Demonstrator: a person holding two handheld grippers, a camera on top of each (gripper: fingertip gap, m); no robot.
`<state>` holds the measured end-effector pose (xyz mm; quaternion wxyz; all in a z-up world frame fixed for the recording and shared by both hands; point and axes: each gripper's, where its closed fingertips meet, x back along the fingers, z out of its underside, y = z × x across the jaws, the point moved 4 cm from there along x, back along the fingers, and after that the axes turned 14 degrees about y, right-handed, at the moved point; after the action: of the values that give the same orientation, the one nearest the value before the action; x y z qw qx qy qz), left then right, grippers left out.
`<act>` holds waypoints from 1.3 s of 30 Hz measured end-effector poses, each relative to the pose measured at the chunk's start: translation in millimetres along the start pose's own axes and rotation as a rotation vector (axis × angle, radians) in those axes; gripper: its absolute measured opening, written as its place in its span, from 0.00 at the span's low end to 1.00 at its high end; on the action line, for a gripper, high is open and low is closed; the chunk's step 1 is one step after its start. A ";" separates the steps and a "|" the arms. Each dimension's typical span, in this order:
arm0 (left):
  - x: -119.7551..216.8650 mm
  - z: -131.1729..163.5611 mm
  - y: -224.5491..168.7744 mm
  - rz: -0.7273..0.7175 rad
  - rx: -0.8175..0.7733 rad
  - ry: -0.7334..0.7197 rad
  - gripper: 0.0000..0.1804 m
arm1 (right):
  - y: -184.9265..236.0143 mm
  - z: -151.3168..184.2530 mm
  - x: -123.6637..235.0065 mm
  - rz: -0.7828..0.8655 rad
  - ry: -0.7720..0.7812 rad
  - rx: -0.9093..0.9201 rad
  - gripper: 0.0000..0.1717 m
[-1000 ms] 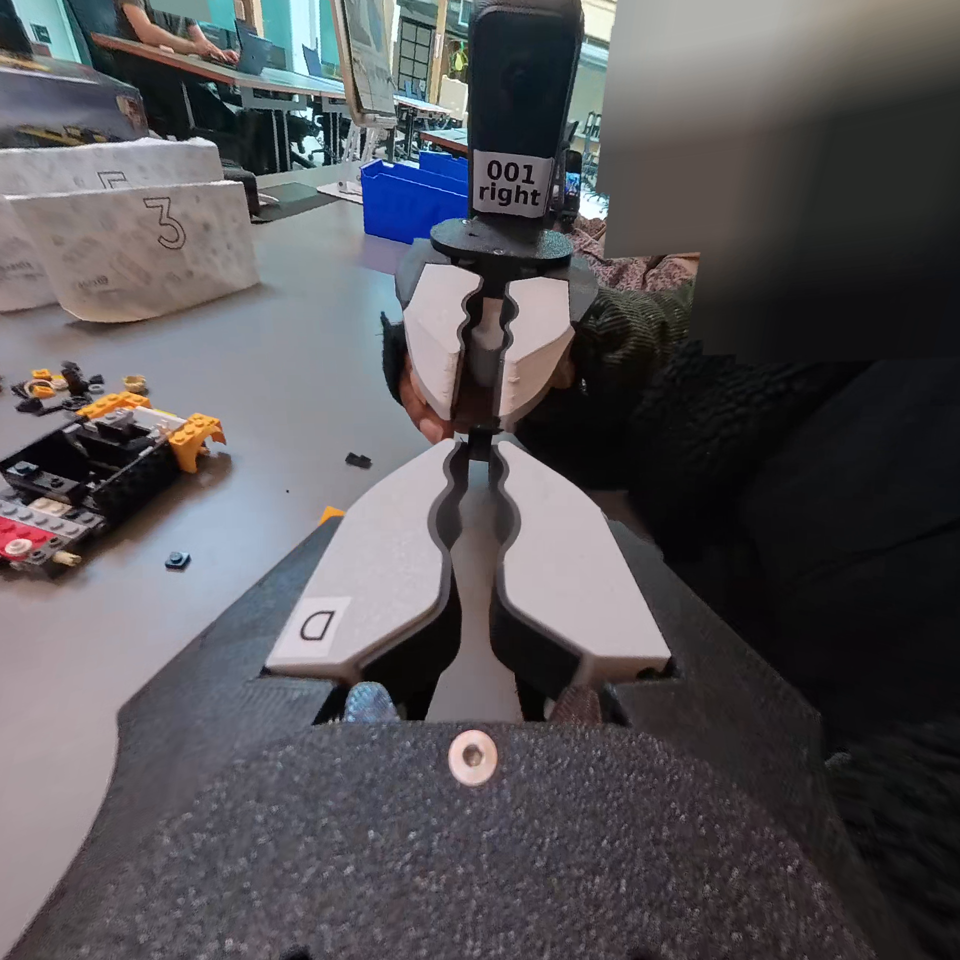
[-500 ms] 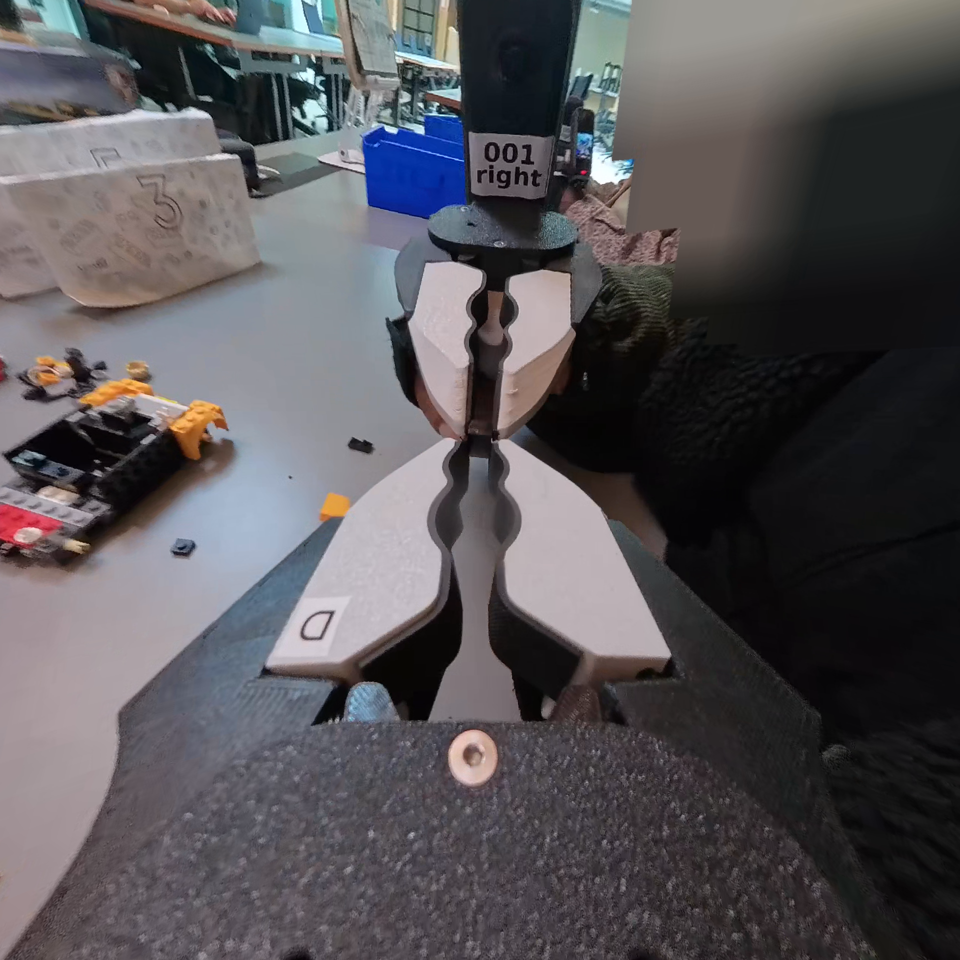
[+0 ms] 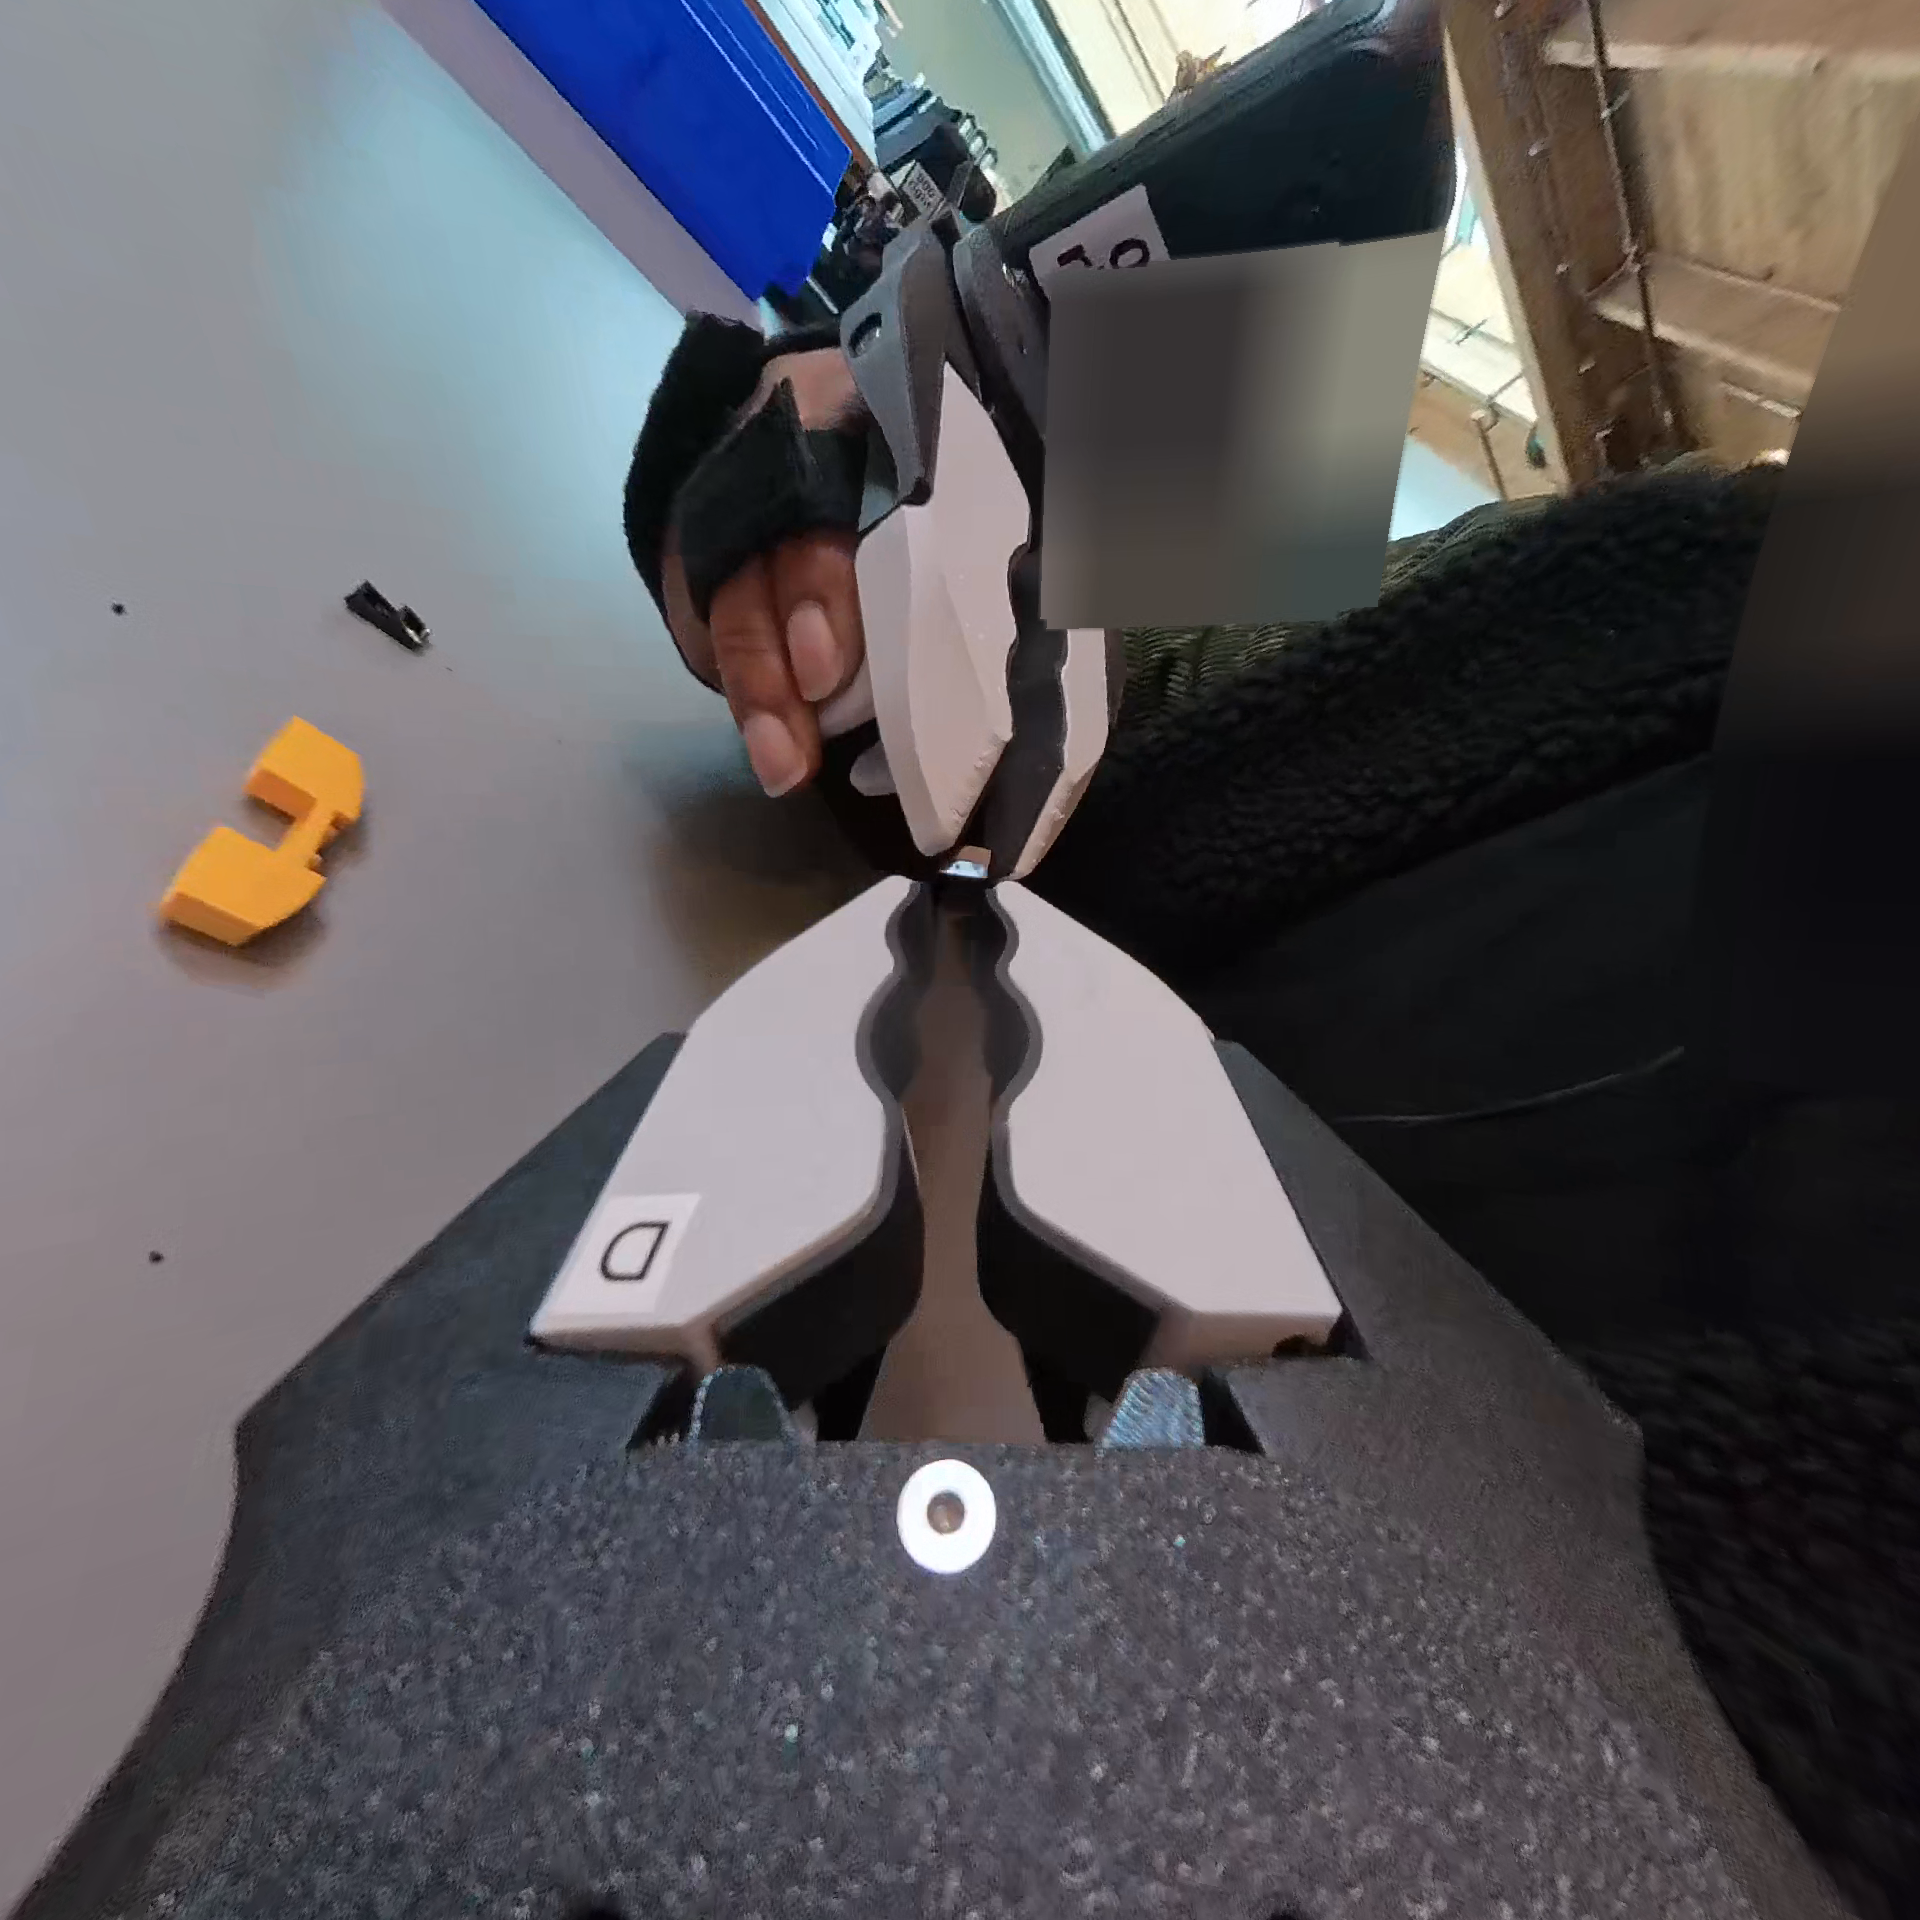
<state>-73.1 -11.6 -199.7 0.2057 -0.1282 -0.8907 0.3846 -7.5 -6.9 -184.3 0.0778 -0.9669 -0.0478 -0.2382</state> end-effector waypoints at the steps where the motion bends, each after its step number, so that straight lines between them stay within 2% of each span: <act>1: 0.4 -0.8 -0.6 0.015 0.009 -0.010 0.04 | -0.4 -0.7 0.4 -0.003 -0.011 -0.013 0.03; 9: 5.3 -8.6 -4.8 0.004 -0.006 -0.083 0.04 | -7.3 -5.5 4.0 -0.051 -0.145 -0.163 0.03; 18: 2.9 -7.0 -8.3 0.203 0.110 -0.109 0.05 | -3.8 -8.6 5.0 -0.047 -0.155 -0.114 0.03; 22: 0.6 -6.1 -8.4 0.241 0.136 -0.106 0.04 | -2.3 -10.9 8.6 -0.035 -0.160 -0.073 0.00; 24: 3.5 -7.7 -7.6 0.204 0.112 -0.117 0.05 | 1.1 -13.2 8.7 -0.025 -0.153 -0.047 0.00; 29: 7.9 -9.8 -5.9 0.147 0.074 -0.140 0.05 | -8.8 -12.4 13.5 0.010 -0.177 -0.116 0.00; 32: 8.8 -10.8 -5.3 0.094 0.035 -0.141 0.05 | -10.3 -10.0 9.5 0.004 -0.159 -0.151 0.06; 36: 6.8 -10.3 -5.0 -0.030 -0.058 -0.117 0.04 | -11.8 -6.8 4.5 -0.063 -0.152 -0.242 0.09; 39: 7.0 -10.9 -4.5 -0.146 -0.143 -0.102 0.04 | -12.7 -4.6 2.8 -0.111 -0.156 -0.303 0.05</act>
<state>-74.5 -5.1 -187.8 0.1779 -0.0575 -0.9322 0.3098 -8.8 5.0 -177.3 -0.0859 -0.9791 -0.0704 -0.1707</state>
